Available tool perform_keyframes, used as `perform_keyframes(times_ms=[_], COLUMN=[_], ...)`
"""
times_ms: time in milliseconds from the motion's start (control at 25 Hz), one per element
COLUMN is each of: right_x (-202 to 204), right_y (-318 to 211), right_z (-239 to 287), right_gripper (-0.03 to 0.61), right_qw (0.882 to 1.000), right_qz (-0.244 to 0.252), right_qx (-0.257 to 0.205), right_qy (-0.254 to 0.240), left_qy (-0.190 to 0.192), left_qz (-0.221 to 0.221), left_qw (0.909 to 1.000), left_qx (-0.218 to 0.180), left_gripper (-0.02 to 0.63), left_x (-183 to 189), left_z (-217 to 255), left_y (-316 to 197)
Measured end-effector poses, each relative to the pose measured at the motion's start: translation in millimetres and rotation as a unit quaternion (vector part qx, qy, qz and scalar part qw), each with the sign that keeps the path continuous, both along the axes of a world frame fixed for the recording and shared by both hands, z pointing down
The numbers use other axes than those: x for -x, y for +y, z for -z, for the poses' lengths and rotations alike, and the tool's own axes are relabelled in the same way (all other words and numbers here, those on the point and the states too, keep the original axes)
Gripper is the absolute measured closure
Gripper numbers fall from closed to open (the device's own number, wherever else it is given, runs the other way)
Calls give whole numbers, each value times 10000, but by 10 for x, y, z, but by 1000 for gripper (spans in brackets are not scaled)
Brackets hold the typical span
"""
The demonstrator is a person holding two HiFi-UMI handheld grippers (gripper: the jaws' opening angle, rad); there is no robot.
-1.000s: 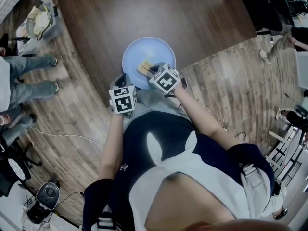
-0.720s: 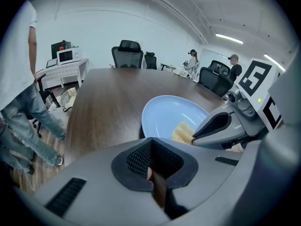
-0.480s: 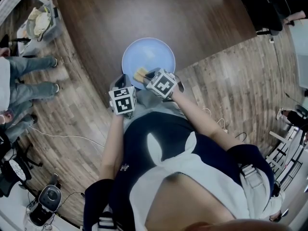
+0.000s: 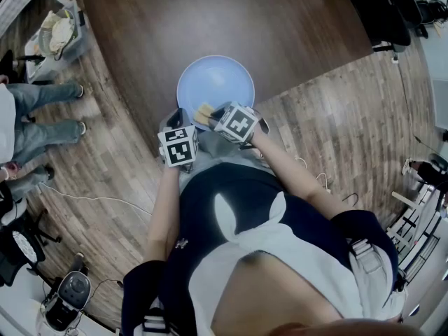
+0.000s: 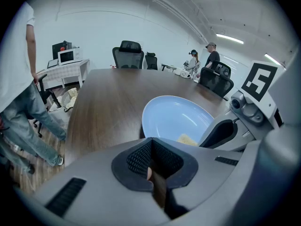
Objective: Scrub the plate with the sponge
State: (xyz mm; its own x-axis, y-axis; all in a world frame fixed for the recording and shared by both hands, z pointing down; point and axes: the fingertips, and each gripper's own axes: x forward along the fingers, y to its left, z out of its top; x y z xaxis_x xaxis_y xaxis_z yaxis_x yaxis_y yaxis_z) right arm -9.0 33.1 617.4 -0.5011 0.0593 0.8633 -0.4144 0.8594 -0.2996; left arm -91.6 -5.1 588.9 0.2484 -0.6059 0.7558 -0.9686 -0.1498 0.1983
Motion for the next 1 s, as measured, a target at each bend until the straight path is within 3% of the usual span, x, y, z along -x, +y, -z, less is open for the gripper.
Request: perform_keyframes(times_ms=[280,600,1000], right_x=[-112,-316,-513], right_y=[45,-7,-84], right_z=[23,18,-3], right_gripper=[557,557,556], right_qw=[9992,9976,9973], right_qz=[214,439,316], right_qx=[321,364,412], right_qy=[115,397,527], left_qy=[18,-37,1], left_qz=[-44,-79,-115], left_qw=[10000,9999,9999], left_qx=[38,66,11], left_gripper=[611,611,611], left_x=[-26,-42,-56], left_z=[-44,-22,-76], left_y=[7,-22,-16])
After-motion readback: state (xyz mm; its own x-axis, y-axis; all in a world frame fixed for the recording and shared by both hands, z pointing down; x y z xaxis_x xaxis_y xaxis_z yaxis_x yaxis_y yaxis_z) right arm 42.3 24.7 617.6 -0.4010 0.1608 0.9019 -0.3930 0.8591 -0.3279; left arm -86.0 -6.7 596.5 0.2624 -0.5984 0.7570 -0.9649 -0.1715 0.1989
